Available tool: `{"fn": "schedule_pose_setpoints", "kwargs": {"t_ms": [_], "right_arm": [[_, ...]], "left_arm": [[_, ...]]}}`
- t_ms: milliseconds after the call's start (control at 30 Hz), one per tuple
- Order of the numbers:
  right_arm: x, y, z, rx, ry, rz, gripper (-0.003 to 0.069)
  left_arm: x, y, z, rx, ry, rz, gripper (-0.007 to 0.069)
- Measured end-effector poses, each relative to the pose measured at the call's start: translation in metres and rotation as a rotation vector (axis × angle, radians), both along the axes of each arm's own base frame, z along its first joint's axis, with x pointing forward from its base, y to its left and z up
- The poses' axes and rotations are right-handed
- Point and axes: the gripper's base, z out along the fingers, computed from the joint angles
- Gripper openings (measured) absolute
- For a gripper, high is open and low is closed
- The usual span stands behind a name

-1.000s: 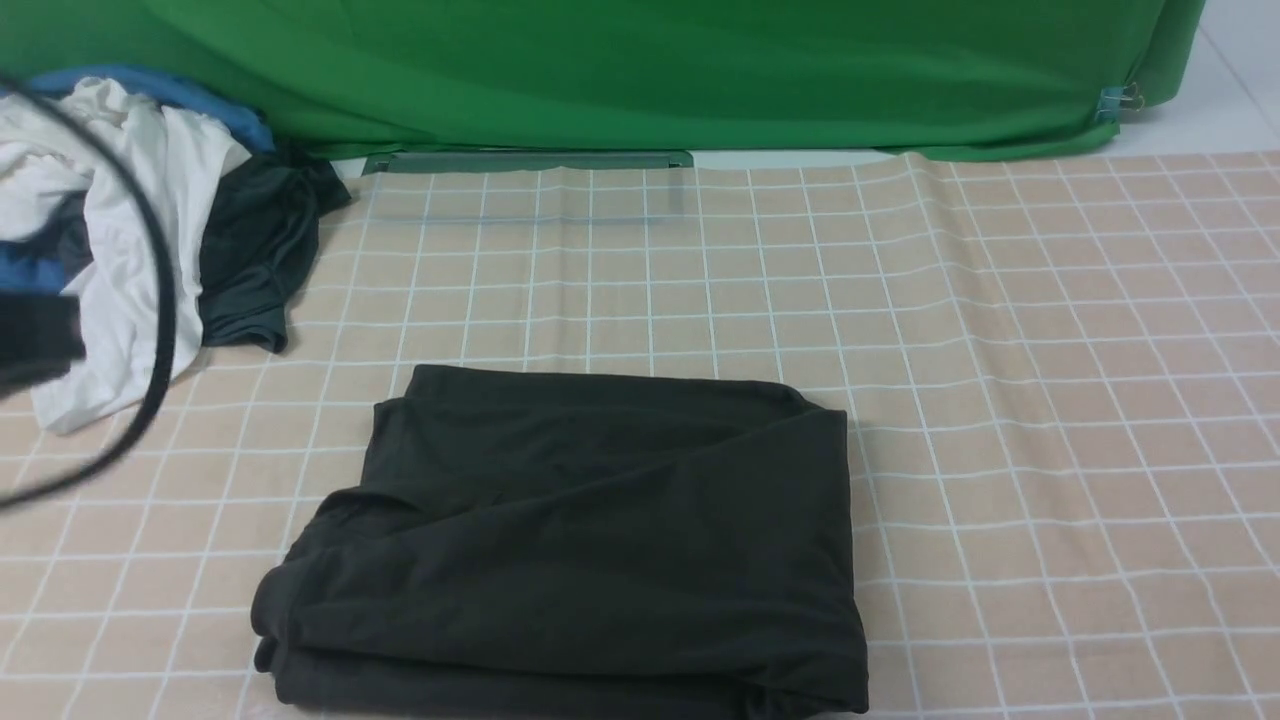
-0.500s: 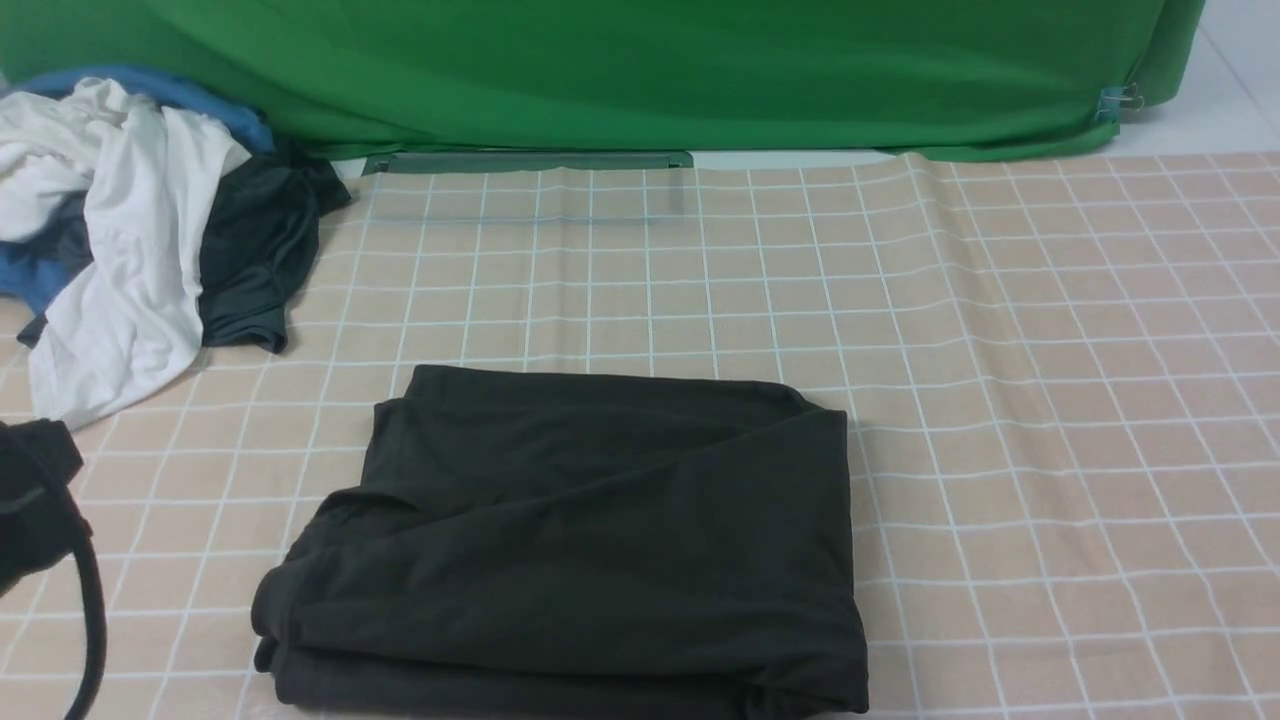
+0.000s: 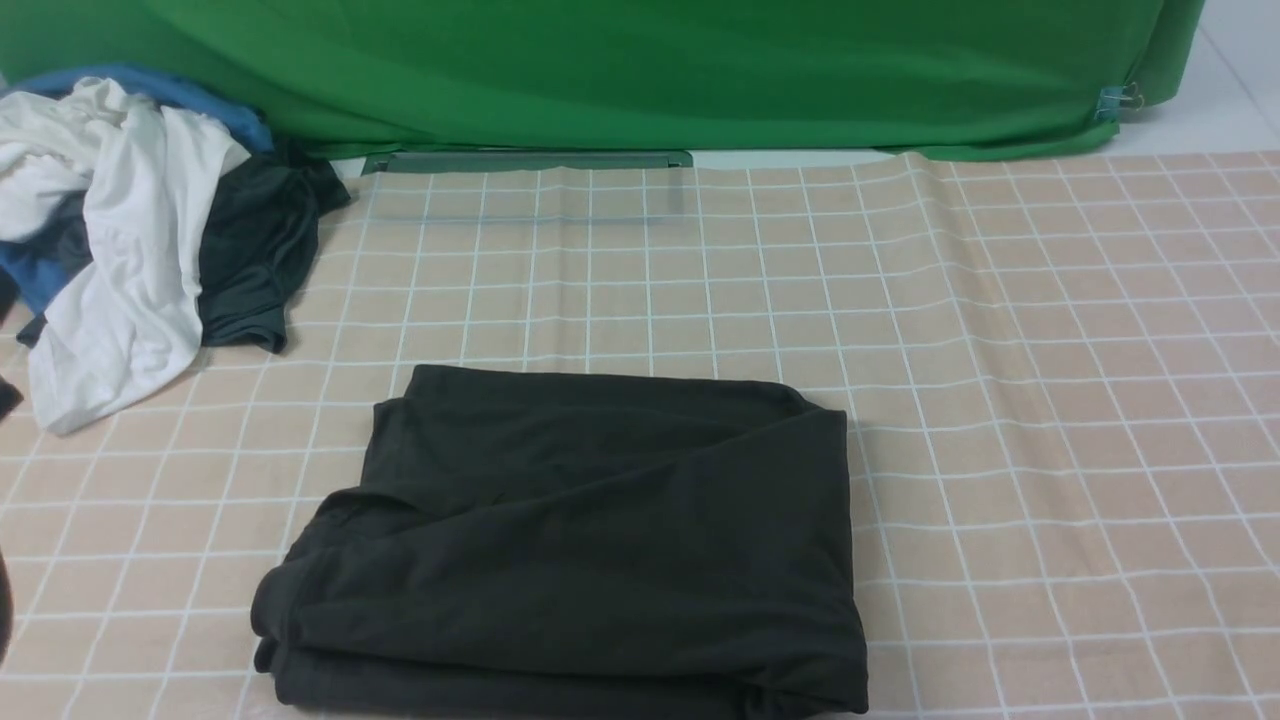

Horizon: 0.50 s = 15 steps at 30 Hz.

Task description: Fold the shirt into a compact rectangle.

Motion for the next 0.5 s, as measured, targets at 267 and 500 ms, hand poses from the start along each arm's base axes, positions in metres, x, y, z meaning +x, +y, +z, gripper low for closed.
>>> {"fn": "schedule_pose_setpoints", "kwargs": {"t_ms": [267,500], "right_arm": [[0.0,-0.006,0.0,0.0,0.0,-0.105,0.0238],[0.0,-0.006,0.0,0.0,-0.002,-0.106,0.0238]], "left_arm": [[-0.001,0.0,-0.006,0.001,0.063,-0.002,0.0018],[-0.012,-0.005,-0.025,-0.058,0.294,-0.049,0.0018]]}}
